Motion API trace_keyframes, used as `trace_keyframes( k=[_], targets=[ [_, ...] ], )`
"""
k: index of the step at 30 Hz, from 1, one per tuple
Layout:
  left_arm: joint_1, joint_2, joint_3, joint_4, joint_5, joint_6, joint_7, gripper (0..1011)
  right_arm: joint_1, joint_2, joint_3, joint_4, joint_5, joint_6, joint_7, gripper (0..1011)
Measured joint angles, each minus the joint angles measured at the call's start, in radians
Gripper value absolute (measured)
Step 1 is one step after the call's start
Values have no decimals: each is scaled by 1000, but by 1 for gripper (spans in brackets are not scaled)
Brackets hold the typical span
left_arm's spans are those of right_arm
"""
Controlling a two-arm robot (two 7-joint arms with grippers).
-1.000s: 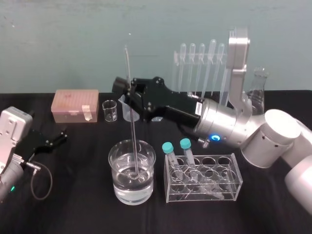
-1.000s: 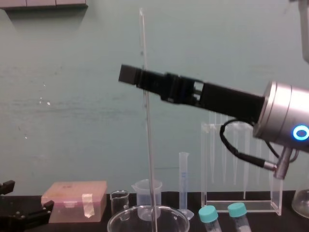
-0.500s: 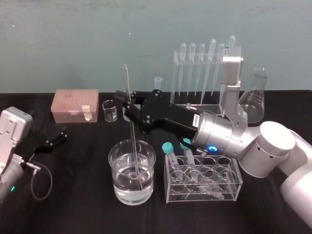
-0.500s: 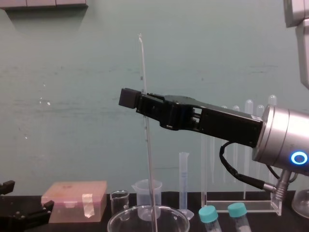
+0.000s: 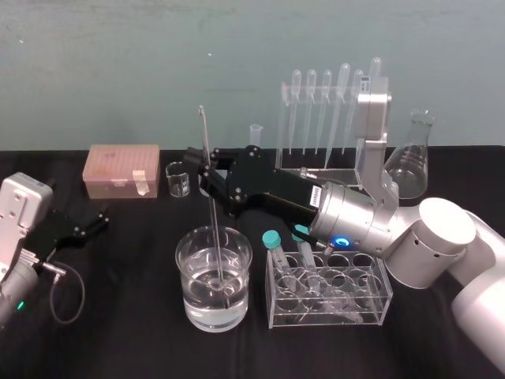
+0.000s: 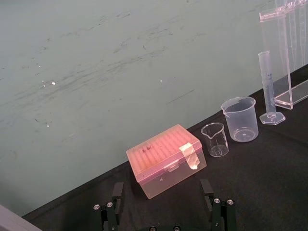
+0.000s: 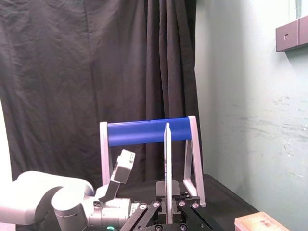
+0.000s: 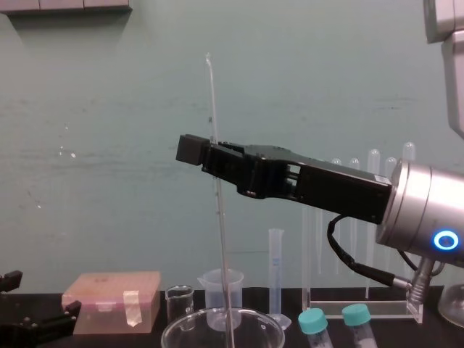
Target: Hold the thermometer with one hand and immerse one end into the beaker, then reinsert it into the test tube rack.
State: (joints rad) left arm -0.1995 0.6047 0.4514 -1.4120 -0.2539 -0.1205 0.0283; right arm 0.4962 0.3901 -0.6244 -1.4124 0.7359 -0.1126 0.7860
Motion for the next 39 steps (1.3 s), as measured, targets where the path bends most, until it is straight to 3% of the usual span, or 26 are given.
trace_keyframes(
  k=[39],
  targets=[
    [0,0,0,0,0,0,0,1008,6,-19,7,9,-12,4,-5,55]
  ],
)
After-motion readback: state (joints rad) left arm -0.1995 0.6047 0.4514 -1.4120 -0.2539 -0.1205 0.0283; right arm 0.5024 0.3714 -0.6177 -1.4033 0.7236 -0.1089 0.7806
